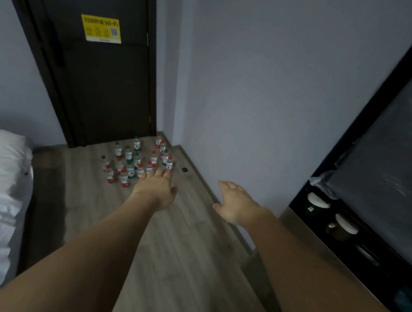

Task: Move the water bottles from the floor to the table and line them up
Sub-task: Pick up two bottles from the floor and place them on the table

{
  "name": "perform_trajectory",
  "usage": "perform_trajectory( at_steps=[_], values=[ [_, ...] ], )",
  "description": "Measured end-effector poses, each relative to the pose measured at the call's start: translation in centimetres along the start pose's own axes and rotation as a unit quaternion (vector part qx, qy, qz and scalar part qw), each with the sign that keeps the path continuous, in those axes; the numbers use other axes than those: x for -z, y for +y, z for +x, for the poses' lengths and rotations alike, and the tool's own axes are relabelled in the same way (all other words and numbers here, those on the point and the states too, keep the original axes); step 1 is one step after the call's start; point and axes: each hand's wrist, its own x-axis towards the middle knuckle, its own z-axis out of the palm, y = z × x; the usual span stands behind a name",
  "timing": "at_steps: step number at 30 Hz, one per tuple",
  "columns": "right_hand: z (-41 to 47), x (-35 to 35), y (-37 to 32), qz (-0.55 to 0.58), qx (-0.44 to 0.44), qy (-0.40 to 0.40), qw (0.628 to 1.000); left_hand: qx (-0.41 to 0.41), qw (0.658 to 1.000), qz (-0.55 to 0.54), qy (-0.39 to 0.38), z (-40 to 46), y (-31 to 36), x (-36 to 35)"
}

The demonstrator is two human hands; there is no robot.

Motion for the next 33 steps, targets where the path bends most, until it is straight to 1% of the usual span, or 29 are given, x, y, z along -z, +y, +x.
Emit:
perform_trajectory(
  at_steps=[4,7,10,15,21,25,28,31,33],
  values=[
    [6.8,-0.9,-0.7,0.015,-0.005,-0.004,1.000,0.008,1.000,0.006,-0.011,5.8,-3.4,-0.5],
    [12.6,-1.2,-1.8,0.032,0.012,-0.006,0.999,0.030,0.999,0.000,-0.011,10.2,-6.1,-0.6],
    [17.8,-1.0,-3.1,0.034,0.021,-0.009,0.999,0.038,0.999,-0.001,-0.030,14.2,-8.7,-0.3],
    [26.4,-0.1,-5.7,0.029,0.034,0.009,0.999,0.050,0.998,-0.019,-0.027,21.6,-13.6,1.3],
    [37.0,-0.5,-10.7,0.030,0.018,-0.037,0.999,0.052,0.997,-0.032,-0.045,30.1,-21.6,2.0],
    [43.3,0.2,-15.3,0.049,-0.004,-0.041,0.998,0.048,0.997,-0.037,-0.052,35.2,-27.9,3.9],
    [47.8,0.7,-18.6,0.057,0.002,-0.035,0.998,0.046,0.997,-0.035,-0.058,39.1,-32.2,5.7],
    [52.0,0.9,-21.1,0.057,0.007,-0.031,0.998,0.041,0.997,-0.031,-0.062,42.9,-35.3,6.7],
    [54.7,0.4,-22.1,0.048,0.004,-0.045,0.998,0.034,0.996,-0.024,-0.078,45.3,-36.9,6.5]
  ],
)
